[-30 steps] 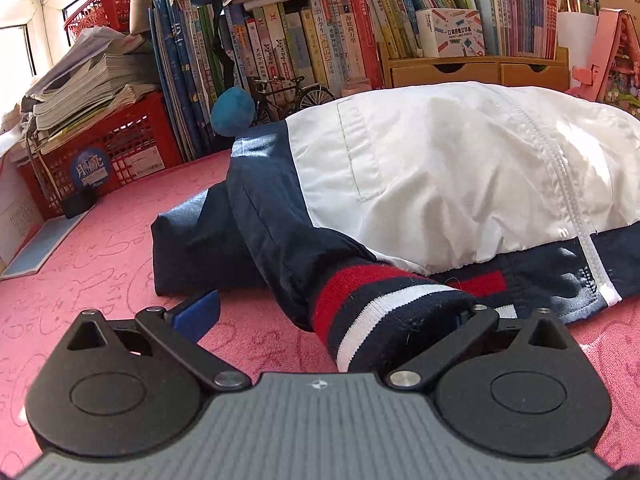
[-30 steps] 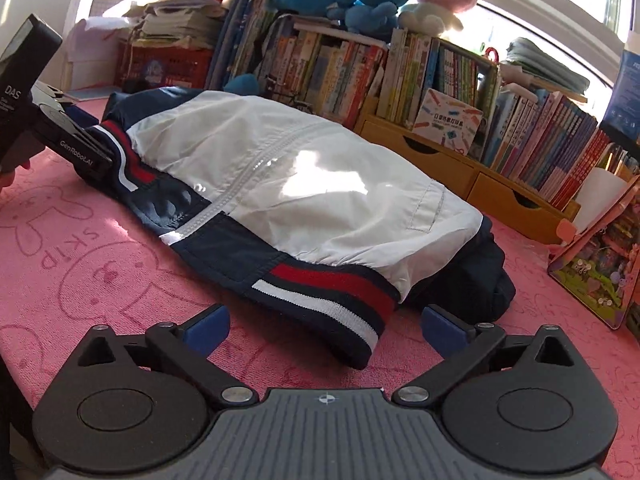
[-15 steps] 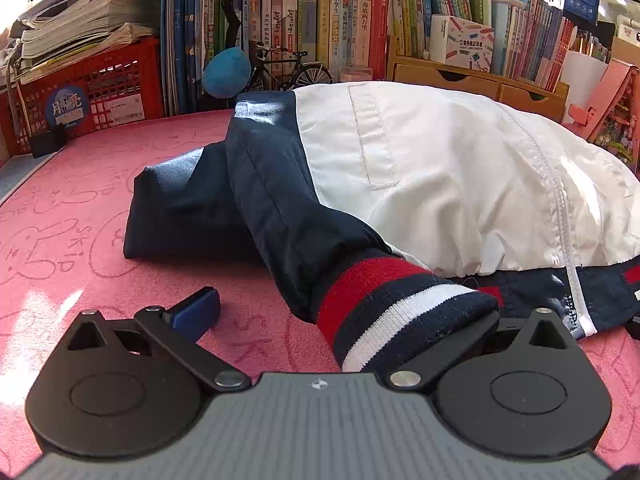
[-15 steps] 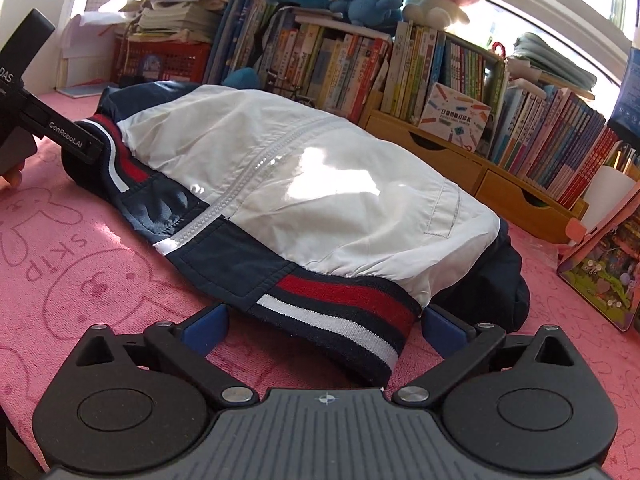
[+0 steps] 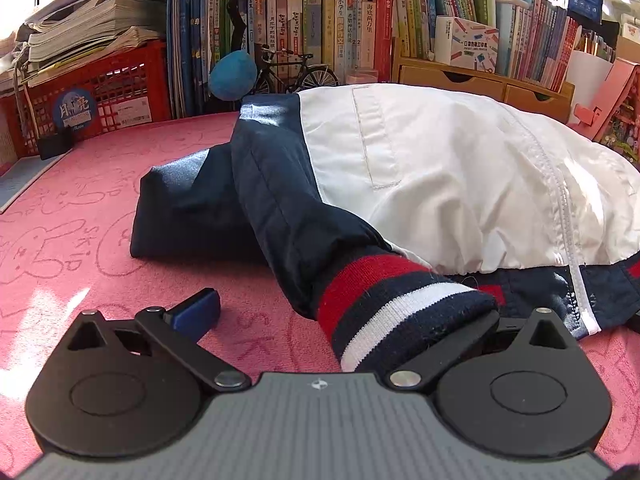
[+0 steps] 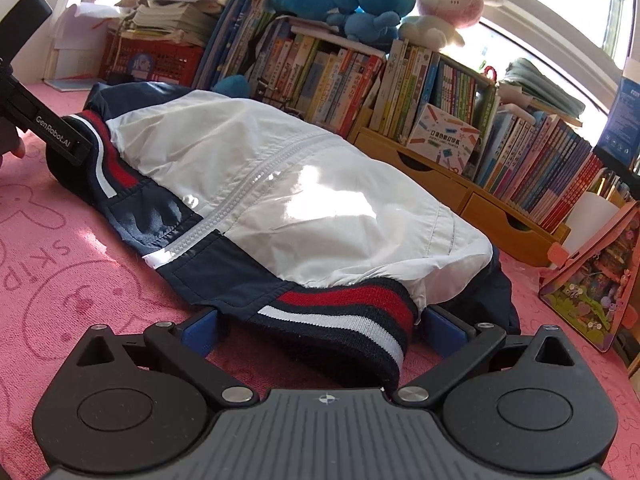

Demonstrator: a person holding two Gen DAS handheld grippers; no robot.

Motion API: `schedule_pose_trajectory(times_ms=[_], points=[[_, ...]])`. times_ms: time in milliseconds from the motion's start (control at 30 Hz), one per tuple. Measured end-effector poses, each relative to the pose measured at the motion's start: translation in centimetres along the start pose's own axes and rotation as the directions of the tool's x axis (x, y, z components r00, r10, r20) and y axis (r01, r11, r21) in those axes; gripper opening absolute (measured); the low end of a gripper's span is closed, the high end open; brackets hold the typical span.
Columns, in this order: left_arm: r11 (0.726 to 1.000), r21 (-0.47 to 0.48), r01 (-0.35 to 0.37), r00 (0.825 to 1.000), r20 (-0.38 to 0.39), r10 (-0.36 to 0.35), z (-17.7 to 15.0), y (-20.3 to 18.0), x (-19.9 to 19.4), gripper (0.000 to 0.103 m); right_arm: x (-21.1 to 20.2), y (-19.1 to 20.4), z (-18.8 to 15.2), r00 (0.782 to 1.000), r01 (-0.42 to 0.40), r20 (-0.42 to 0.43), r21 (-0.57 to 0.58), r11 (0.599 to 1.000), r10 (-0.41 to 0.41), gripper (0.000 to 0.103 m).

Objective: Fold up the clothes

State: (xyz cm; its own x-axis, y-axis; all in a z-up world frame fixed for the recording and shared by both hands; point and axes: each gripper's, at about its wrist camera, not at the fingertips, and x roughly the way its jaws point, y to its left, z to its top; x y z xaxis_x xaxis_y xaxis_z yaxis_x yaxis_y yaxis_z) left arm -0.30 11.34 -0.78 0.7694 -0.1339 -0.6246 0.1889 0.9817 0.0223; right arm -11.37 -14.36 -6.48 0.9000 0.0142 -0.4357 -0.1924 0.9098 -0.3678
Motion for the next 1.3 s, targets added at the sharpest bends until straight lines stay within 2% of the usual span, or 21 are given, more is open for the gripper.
schedule_pose_trajectory(times_ms=[67,133,267,367,467,533,567,633,667,700,733,767,800,867,967,1033,1100,1133,1167,1233,1300], points=[[0.997,0.049,-0.065,0.997,0.041,0.063,-0.3,-0.3,-1.0,0.103,-0.9,-0.4,-0.6,0.998,0.045,0.043,0.014,0.999,-0.046,0.102],[0.981,0.122,-0.153,0.984,0.107,0.14,-0.7,-1.1,-2.0,0.103,-1.8,-0.8,-1.1,0.992,0.097,0.08,-0.007,0.995,-0.096,0.101],[0.91,0.271,-0.312,0.941,0.222,0.257,-1.6,-2.8,-2.8,0.096,-2.8,-0.8,-1.5,0.976,0.19,0.125,-0.092,0.977,-0.178,0.085],[0.904,0.291,-0.313,0.94,0.229,0.252,-1.8,-3.3,-2.8,0.082,-3.3,-0.7,-1.1,0.978,0.177,0.129,-0.081,0.981,-0.166,0.076],[0.914,0.288,-0.286,0.95,0.206,0.233,-1.5,-3.6,-2.5,0.082,-3.0,-0.9,-0.7,0.99,0.105,0.102,-0.027,0.994,-0.102,0.076],[0.902,0.319,-0.291,0.95,0.208,0.233,-1.5,-4.4,-2.3,0.088,-2.2,-0.8,-0.4,0.995,0.078,0.064,0.012,0.997,-0.078,0.075],[0.885,0.344,-0.312,0.943,0.225,0.245,-1.6,-5.0,-2.2,0.095,-1.8,-0.7,-0.3,0.996,0.075,0.055,0.025,0.997,-0.076,0.074],[0.857,0.372,-0.356,0.925,0.27,0.268,-1.8,-5.7,-2.2,0.099,-1.4,-0.5,-0.1,0.995,0.087,0.049,0.039,0.995,-0.089,0.073],[0.844,0.379,-0.379,0.915,0.292,0.28,-1.8,-5.9,-2.2,0.097,-1.2,-0.4,0.0,0.994,0.092,0.047,0.045,0.995,-0.094,0.072],[0.836,0.37,-0.405,0.903,0.305,0.302,-1.6,-6.0,-2.2,0.085,-1.2,-0.5,0.0,0.994,0.095,0.048,0.047,0.994,-0.097,0.071],[0.841,0.347,-0.415,0.899,0.302,0.319,-1.3,-5.7,-2.1,0.075,-1.3,-0.6,0.0,0.994,0.095,0.048,0.049,0.994,-0.097,0.071],[0.867,0.297,-0.401,0.905,0.273,0.325,-0.8,-4.9,-2.0,0.06,-1.4,-0.8,-0.1,0.994,0.093,0.048,0.047,0.995,-0.095,0.071],[0.891,0.242,-0.383,0.913,0.244,0.327,-0.3,-4.1,-2.0,0.049,-1.5,-1.0,-0.3,0.995,0.09,0.045,0.043,0.995,-0.092,0.071],[0.938,0.094,-0.333,0.93,0.196,0.311,0.5,-2.1,-2.4,0.036,-1.4,-1.3,-0.9,0.99,0.142,0.022,0.024,0.99,-0.143,0.071],[0.956,-0.071,-0.284,0.937,0.191,0.292,0.9,0.1,-3.7,0.03,-1.0,-2.1,-1.9,0.987,0.161,-0.02,0.03,0.986,-0.161,0.071],[0.962,-0.093,-0.257,0.938,0.216,0.271,1.2,0.2,-4.8,0.03,-1.1,-2.9,-1.9,0.99,0.141,-0.025,0.098,0.985,-0.139,0.066],[0.964,-0.078,-0.253,0.934,0.239,0.264,1.5,-0.2,-5.9,0.03,-1.6,-3.8,-1.4,0.994,0.112,-0.01,0.176,0.978,-0.112,0.035],[0.966,-0.067,-0.251,0.934,0.247,0.26,1.7,-0.5,-6.4,0.03,-2.0,-4.6,-1.0,0.996,0.084,0.002,0.232,0.969,-0.087,0.025],[0.969,-0.061,-0.24,0.937,0.247,0.247,1.8,-0.6,-6.9,0.031,-2.5,-5.4,-0.7,0.998,0.055,0.015,0.287,0.956,-0.062,0.011],[0.977,-0.061,-0.206,0.947,0.241,0.214,2.0,-0.5,-8.0,0.031,-4.2,-7.4,0.2,0.998,0.008,0.055,0.376,0.926,-0.031,0.009],[0.987,-0.067,-0.147,0.961,0.228,0.159,1.7,-0.2,-9.4,0.036,-6.5,-9.4,0.9,0.996,-0.022,0.09,0.396,0.918,-0.015,0.009]])
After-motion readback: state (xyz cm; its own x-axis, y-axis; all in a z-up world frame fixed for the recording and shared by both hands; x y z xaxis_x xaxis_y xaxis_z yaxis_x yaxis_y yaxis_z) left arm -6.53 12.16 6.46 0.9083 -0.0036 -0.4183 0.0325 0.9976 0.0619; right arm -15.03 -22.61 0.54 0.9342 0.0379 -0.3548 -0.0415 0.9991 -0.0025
